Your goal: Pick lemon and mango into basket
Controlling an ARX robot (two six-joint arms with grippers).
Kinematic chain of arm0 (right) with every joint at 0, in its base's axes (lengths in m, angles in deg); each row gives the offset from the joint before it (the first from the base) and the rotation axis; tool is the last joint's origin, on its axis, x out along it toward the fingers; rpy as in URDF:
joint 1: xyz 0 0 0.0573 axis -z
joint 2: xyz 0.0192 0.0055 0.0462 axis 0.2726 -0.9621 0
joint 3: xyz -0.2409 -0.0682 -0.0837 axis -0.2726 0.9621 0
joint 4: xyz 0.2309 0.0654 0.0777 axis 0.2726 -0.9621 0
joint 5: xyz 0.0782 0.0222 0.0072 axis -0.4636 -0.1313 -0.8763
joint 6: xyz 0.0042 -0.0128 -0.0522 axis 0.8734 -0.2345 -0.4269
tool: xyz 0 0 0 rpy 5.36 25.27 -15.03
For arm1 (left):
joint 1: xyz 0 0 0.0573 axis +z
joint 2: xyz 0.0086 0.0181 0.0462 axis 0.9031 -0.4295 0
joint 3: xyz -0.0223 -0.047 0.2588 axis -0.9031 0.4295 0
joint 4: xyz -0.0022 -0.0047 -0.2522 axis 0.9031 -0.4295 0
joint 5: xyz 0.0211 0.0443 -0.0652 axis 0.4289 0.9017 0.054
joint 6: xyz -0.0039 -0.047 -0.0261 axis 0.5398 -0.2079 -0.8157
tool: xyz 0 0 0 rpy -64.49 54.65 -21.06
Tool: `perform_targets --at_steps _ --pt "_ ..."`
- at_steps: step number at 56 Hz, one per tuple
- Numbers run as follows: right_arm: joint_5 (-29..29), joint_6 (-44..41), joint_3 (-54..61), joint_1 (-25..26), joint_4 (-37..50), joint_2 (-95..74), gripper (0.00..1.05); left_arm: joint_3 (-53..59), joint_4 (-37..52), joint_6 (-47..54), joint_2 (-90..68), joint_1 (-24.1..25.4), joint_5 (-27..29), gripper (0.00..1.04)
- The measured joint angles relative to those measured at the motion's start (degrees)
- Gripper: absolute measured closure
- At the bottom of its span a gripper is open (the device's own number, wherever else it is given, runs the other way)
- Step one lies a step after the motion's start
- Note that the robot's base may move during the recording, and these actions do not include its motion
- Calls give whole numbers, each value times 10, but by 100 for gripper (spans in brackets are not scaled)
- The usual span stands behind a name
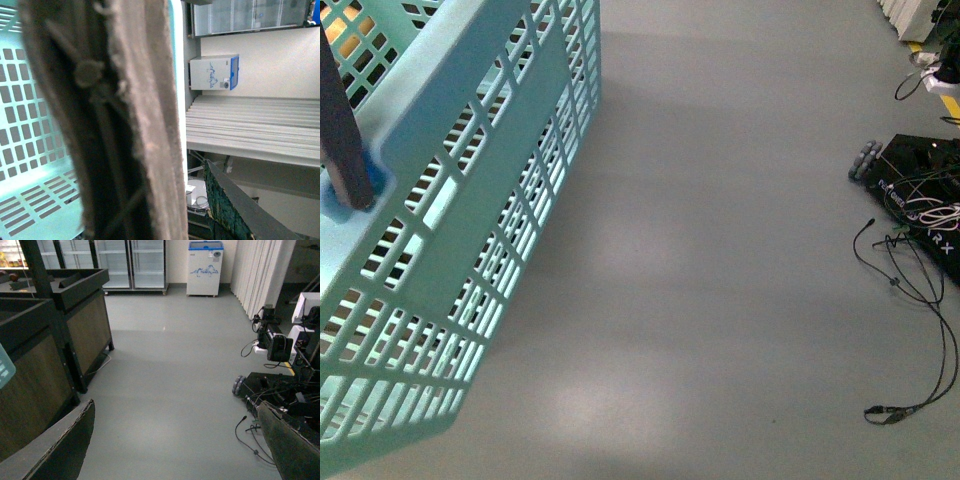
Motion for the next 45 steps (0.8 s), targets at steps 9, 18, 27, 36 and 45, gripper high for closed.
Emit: perform_targets --at_steps 9,18,27,36,45 --pt "0 0 0 0 0 0 9 0 0 0 0 0 0 77" --pt "0 0 0 0 0 0 9 0 0 0 0 0 0 77" --pt "0 0 0 0 0 0 9 -1 0 0 0 0 1 77" --pt "0 0 0 0 0 0 9 -1 0 0 0 0 0 77" --pt "0 0 0 0 0 0 9 -1 0 0 0 0 0 77"
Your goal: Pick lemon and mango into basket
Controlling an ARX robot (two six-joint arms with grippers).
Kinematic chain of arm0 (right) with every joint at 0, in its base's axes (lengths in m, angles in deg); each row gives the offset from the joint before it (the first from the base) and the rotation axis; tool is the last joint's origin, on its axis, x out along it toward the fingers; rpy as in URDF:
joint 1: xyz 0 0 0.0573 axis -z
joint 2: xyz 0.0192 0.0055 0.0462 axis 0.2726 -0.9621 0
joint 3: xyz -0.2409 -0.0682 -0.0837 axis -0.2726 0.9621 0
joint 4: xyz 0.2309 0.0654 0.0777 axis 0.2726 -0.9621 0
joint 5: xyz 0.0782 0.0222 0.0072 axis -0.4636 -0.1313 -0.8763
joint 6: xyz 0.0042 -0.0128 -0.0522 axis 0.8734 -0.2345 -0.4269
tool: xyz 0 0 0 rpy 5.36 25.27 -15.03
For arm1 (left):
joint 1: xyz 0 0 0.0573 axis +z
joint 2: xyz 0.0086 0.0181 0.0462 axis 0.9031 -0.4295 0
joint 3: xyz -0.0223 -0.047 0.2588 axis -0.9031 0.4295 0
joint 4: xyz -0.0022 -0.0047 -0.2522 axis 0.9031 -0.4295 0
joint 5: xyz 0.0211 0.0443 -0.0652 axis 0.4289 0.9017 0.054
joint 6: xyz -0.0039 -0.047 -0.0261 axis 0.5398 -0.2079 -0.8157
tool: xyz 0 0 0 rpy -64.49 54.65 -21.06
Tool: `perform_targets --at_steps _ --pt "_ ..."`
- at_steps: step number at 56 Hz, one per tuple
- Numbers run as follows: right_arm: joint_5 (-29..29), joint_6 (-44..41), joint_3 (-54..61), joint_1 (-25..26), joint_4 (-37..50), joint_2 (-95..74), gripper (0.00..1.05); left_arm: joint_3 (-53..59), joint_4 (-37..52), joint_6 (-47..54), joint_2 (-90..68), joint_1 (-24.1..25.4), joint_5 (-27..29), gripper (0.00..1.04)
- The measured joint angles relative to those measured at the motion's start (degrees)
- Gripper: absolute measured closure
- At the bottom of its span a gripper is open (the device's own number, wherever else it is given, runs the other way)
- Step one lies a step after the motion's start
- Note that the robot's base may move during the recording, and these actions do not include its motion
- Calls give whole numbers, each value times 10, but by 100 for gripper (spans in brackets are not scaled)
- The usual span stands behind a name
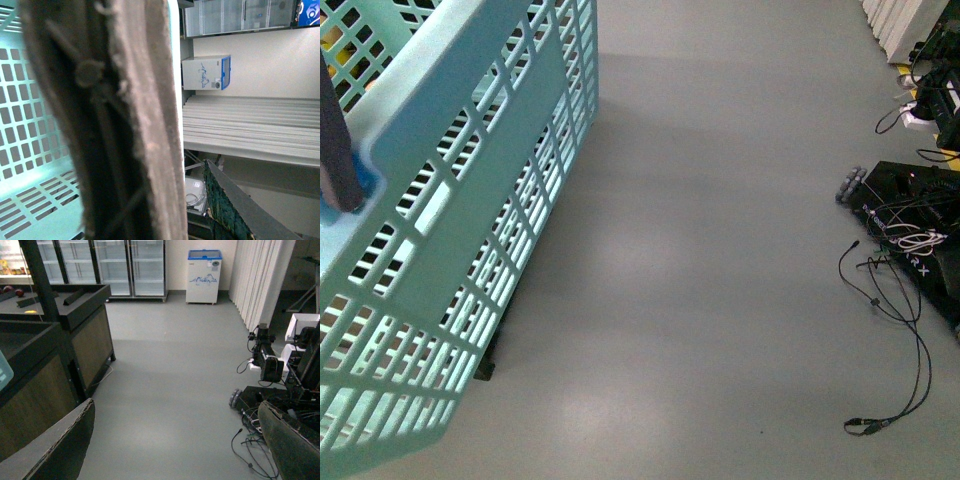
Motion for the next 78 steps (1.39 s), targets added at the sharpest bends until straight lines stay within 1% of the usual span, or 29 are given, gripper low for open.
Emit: perform_targets --at_steps 32,39,51,78 --pt "2 0 0 0 0 0 9 -1 0 0 0 -2 0 77" --pt "2 0 0 0 0 0 9 -1 0 -5 0 -6 -14 77" --pt "2 0 0 0 0 1 9 -1 0 -6 1 -3 2 77" --pt "2 0 0 0 0 0 9 -2 -1 -4 1 -3 0 77"
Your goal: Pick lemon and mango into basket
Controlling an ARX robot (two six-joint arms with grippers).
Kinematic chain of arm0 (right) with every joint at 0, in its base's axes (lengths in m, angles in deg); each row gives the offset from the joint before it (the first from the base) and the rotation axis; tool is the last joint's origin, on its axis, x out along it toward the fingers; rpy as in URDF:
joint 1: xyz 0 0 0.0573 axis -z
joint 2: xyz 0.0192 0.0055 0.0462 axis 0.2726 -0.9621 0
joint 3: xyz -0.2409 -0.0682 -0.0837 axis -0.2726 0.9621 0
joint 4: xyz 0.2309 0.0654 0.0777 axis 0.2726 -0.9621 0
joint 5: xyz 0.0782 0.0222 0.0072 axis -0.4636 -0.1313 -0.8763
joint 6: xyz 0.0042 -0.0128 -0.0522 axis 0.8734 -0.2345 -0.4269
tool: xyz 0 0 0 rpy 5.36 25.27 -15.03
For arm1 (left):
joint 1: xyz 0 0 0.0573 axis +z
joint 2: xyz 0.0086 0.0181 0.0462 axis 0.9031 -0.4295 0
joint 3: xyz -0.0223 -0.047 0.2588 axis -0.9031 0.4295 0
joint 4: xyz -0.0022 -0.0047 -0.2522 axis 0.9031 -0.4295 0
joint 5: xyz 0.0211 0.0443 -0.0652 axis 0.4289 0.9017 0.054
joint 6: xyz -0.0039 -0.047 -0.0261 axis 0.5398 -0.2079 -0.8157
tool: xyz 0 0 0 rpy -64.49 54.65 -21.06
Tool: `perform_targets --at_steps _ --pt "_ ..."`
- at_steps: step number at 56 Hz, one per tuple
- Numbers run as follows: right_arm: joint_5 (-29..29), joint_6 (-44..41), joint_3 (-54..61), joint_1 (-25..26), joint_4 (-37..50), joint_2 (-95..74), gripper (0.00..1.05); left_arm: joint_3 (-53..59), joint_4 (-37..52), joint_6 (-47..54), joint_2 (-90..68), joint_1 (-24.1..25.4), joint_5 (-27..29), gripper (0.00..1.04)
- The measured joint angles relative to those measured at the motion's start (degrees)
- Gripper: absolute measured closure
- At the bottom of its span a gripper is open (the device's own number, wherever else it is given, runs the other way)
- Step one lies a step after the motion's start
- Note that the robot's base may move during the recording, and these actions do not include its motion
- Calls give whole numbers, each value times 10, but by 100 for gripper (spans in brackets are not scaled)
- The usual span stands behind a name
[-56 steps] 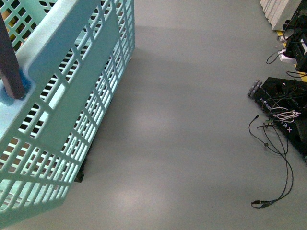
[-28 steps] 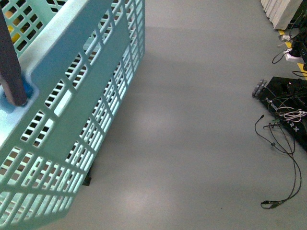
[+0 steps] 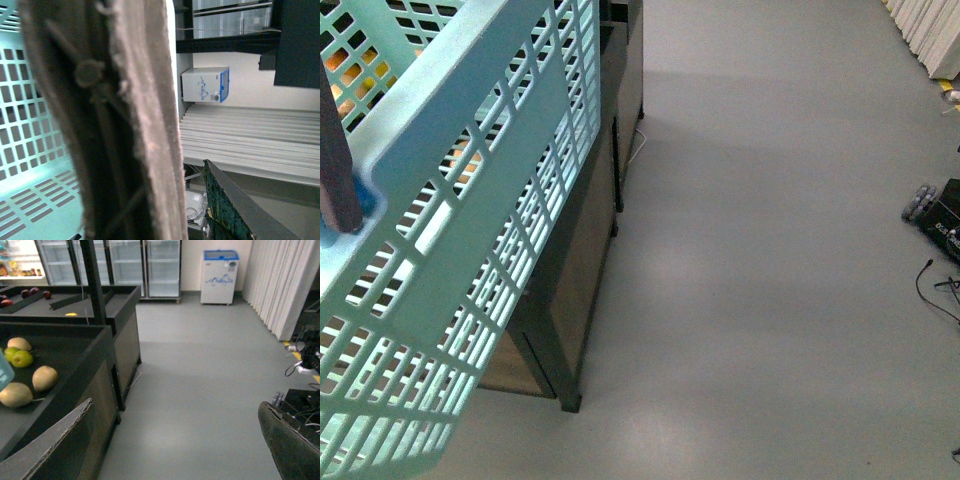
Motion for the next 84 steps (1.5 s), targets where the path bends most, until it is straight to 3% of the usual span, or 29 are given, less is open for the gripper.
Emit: perform_targets --at_steps 84 --pt "-2 0 0 0 0 0 9 0 -2 1 0 1 -2 77"
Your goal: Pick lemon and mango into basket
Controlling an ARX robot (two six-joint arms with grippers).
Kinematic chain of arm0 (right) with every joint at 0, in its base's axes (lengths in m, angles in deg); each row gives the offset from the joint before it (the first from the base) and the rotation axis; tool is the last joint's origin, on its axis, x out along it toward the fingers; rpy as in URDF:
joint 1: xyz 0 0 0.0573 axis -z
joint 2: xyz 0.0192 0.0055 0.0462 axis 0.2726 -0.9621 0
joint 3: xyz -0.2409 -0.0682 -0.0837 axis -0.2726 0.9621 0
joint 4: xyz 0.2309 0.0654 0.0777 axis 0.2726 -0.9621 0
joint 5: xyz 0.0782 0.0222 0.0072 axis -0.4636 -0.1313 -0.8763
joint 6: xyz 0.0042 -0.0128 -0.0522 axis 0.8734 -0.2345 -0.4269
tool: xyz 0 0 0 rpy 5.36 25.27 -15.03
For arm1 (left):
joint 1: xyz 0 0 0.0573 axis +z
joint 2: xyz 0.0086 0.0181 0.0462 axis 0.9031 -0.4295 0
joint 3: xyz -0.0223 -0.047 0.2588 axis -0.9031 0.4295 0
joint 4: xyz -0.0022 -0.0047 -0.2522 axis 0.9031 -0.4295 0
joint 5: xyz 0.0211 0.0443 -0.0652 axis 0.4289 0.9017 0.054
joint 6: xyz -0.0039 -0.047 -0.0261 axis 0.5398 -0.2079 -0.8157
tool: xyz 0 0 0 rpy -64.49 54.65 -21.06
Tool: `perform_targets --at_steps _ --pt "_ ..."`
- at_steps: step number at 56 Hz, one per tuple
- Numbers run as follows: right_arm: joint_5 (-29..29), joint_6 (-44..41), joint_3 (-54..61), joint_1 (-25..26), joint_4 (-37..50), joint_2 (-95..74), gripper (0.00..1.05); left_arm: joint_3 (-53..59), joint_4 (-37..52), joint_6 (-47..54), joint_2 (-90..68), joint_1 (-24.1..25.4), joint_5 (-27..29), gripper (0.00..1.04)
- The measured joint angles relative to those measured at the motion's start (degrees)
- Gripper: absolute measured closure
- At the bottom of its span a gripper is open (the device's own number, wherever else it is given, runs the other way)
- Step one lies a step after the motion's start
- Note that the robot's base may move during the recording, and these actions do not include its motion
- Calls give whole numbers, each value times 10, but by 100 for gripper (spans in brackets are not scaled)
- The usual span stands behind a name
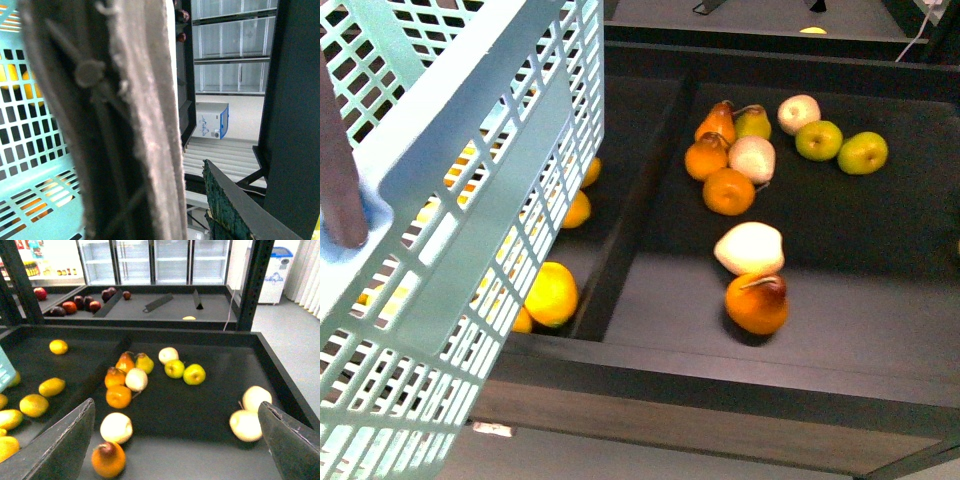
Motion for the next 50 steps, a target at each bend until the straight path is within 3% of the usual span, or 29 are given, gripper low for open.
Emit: perform_targets --at_steps 50 --pt "0 0 0 0 0 -1 9 0 -1 0 0 1 3 77"
